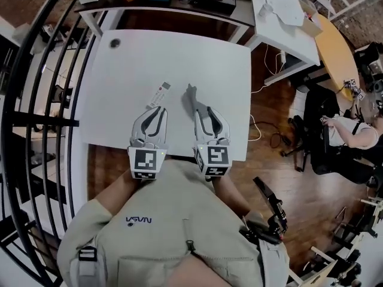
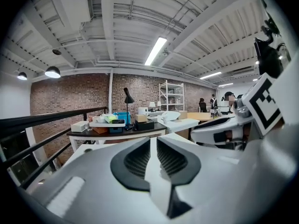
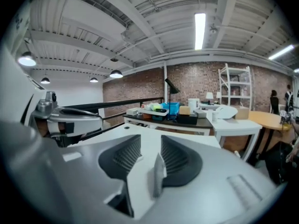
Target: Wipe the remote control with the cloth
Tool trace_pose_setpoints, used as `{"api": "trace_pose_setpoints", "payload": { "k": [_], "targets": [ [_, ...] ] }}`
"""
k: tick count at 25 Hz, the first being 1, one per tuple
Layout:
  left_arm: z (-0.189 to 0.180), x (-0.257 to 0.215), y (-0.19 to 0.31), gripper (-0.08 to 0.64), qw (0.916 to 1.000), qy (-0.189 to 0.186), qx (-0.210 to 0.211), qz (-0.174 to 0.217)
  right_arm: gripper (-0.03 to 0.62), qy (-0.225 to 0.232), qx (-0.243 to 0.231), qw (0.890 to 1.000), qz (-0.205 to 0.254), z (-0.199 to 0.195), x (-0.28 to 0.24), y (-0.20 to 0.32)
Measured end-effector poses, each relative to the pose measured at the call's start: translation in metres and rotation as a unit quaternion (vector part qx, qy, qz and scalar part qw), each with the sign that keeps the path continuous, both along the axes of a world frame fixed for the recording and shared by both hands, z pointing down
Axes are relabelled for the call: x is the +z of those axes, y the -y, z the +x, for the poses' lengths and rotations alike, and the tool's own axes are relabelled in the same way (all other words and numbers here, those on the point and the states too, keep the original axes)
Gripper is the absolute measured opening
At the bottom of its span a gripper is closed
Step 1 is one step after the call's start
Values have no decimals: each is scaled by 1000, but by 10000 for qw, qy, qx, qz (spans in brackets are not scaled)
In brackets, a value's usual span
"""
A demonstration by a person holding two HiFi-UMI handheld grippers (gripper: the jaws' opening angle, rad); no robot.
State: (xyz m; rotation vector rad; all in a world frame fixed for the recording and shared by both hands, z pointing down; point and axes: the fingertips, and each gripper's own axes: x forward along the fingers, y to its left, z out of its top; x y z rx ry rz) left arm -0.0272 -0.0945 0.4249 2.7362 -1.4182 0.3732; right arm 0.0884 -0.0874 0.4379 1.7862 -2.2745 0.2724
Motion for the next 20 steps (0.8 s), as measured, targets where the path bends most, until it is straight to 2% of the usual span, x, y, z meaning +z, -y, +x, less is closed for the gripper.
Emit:
{"api": "trace_pose_setpoints", "payload": {
  "k": [4, 7, 11, 15, 20],
  "targets": [
    [5, 25, 14, 80, 9989, 276, -310, -198, 158, -75, -405, 9990, -189, 2, 32, 27],
    [1, 44, 17, 112, 9968, 391, -469, -512, 180, -281, -639, 9958, -591, -1, 72, 47],
    [-8, 70, 18, 150, 9937, 614, -423, -834, 199, -752, -838, 9854, -1281, -7, 124, 61],
    [-12, 89, 29, 187, 9909, 743, -343, -1067, 199, -1087, -838, 9739, -1808, -6, 165, 68],
    [-20, 105, 40, 239, 9890, 776, -213, -1239, 199, -1321, -771, 9655, -2109, -8, 194, 75]
  ]
}}
